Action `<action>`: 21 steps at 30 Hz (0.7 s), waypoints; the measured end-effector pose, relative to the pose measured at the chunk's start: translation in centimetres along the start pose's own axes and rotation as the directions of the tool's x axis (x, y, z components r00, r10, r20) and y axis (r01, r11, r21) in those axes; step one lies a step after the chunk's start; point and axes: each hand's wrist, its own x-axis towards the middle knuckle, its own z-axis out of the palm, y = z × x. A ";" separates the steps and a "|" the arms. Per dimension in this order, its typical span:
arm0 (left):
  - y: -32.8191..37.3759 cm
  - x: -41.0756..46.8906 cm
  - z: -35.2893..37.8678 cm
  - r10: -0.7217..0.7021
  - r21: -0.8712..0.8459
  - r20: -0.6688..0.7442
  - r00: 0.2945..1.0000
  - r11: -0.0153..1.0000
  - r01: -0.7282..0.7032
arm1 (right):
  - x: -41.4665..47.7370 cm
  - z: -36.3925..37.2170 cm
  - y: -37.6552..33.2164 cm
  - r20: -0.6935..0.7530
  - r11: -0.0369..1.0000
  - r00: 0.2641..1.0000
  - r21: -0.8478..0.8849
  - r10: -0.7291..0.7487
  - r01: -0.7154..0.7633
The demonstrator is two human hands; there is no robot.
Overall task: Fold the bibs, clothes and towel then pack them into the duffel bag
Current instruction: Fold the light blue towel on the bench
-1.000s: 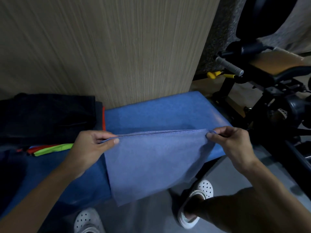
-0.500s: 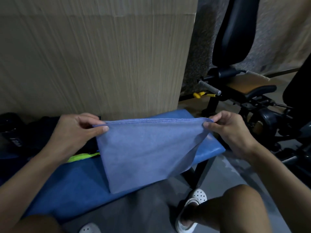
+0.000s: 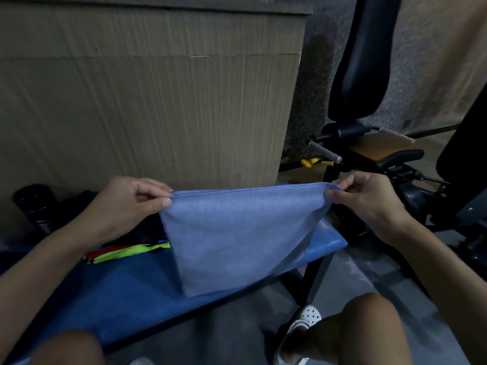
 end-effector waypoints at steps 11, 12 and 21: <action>1.8 -0.5 -1.1 0.074 0.018 -0.125 0.989 0.997 -0.073 | -0.5 -0.5 -1.5 0.028 1.000 0.999 0.009 -0.024 0.024; 1.9 -0.5 -1.2 0.076 0.005 -0.140 0.987 0.997 -0.077 | -0.5 -0.5 -1.7 0.032 1.000 0.999 0.019 -0.025 0.024; 2.5 0.3 -2.1 0.034 -0.036 -0.202 0.979 0.998 -0.043 | -0.2 -0.7 -3.0 0.068 0.996 0.994 0.019 -0.083 0.082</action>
